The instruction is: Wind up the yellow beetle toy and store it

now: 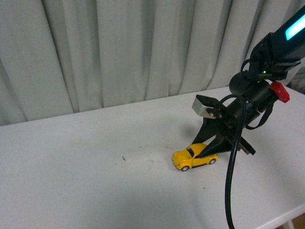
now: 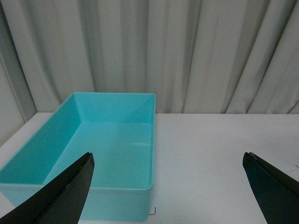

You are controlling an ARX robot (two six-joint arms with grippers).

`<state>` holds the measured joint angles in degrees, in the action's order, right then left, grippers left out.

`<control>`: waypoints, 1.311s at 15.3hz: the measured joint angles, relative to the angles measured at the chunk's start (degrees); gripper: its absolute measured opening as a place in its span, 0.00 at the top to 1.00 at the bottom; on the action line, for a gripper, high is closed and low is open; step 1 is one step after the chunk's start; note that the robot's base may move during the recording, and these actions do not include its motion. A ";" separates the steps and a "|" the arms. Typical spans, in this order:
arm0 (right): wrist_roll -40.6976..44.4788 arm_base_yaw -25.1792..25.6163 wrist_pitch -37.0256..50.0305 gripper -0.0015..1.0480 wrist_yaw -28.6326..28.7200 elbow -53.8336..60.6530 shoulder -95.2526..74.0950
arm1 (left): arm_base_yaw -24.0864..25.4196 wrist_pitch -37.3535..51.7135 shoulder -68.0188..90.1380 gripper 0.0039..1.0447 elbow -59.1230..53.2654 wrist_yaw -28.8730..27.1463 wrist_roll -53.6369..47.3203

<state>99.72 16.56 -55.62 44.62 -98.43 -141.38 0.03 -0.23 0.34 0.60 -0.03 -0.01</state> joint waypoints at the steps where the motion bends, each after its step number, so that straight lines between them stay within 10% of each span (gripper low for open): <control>1: -0.02 -0.04 2.73 0.55 0.04 -0.17 0.00 | 0.00 0.00 0.00 0.06 0.00 0.00 0.00; 5: -0.04 -0.07 4.20 0.05 -0.20 -1.20 -0.26 | 0.00 0.00 0.00 0.06 0.00 0.00 0.02; 20: -0.02 -0.87 7.74 0.06 1.27 -1.53 -0.26 | 0.00 0.00 0.00 0.06 0.00 0.00 0.00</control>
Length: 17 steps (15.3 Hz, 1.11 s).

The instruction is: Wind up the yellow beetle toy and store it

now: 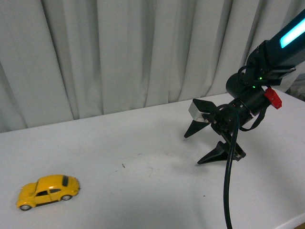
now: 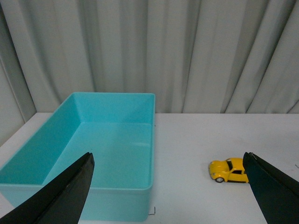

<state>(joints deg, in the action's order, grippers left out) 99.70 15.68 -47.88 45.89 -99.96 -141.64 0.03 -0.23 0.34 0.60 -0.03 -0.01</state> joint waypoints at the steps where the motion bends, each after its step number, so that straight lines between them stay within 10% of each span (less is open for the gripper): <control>1: 0.02 -0.31 0.48 0.06 0.55 -0.37 0.00 | 0.00 0.00 0.00 0.06 0.00 0.00 0.00; 8: -6.32 -2.32 15.17 0.06 9.73 -6.14 5.35 | 0.00 0.00 0.00 0.06 0.00 0.00 0.00; 14: -32.76 -4.46 48.39 0.06 14.19 -0.57 17.84 | 0.00 0.02 0.00 0.06 0.00 0.00 0.02; 17: -72.17 -9.31 86.84 0.41 -28.37 29.99 30.75 | 0.00 0.00 0.00 0.06 0.00 0.00 0.00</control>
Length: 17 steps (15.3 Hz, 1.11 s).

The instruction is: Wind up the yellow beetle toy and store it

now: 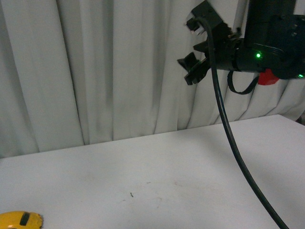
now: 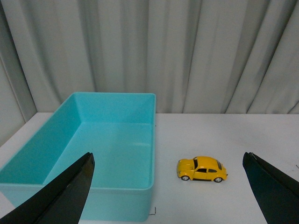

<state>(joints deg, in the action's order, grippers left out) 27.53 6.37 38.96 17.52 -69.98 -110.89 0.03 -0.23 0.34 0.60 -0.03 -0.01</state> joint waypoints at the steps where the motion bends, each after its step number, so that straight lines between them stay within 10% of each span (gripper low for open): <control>1: -10.01 -0.79 7.15 0.52 -7.19 8.33 5.27 | 0.00 0.00 0.00 0.06 0.00 0.00 0.00; 5: -25.81 -2.29 17.88 0.98 -13.46 36.83 19.80 | 0.00 0.00 0.00 0.06 0.00 0.00 0.02; 17: -26.69 -6.36 20.48 0.98 -17.53 62.69 44.50 | 0.00 0.02 0.00 0.06 0.00 0.00 0.00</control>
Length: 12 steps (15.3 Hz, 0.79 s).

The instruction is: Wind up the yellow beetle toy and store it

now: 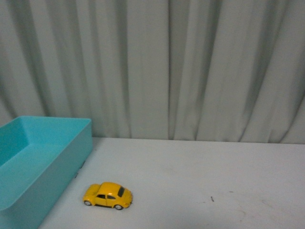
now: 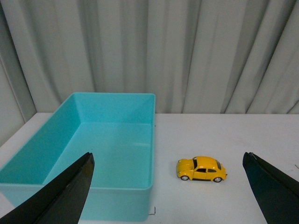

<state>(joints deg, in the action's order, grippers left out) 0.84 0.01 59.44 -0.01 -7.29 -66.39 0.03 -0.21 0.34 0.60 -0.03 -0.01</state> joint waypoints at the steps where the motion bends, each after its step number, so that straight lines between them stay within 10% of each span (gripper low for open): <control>1: 0.00 0.00 -2.08 0.98 0.02 1.64 1.57 | 0.00 -0.02 0.00 0.06 0.00 -0.02 0.00; 12: 0.00 0.00 -24.17 0.98 0.00 6.64 30.18 | 0.00 0.00 0.00 0.06 0.00 0.00 0.00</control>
<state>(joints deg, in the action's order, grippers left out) 0.84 0.01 35.27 -0.01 -0.64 -36.21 0.03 -0.21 0.34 0.60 -0.03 -0.01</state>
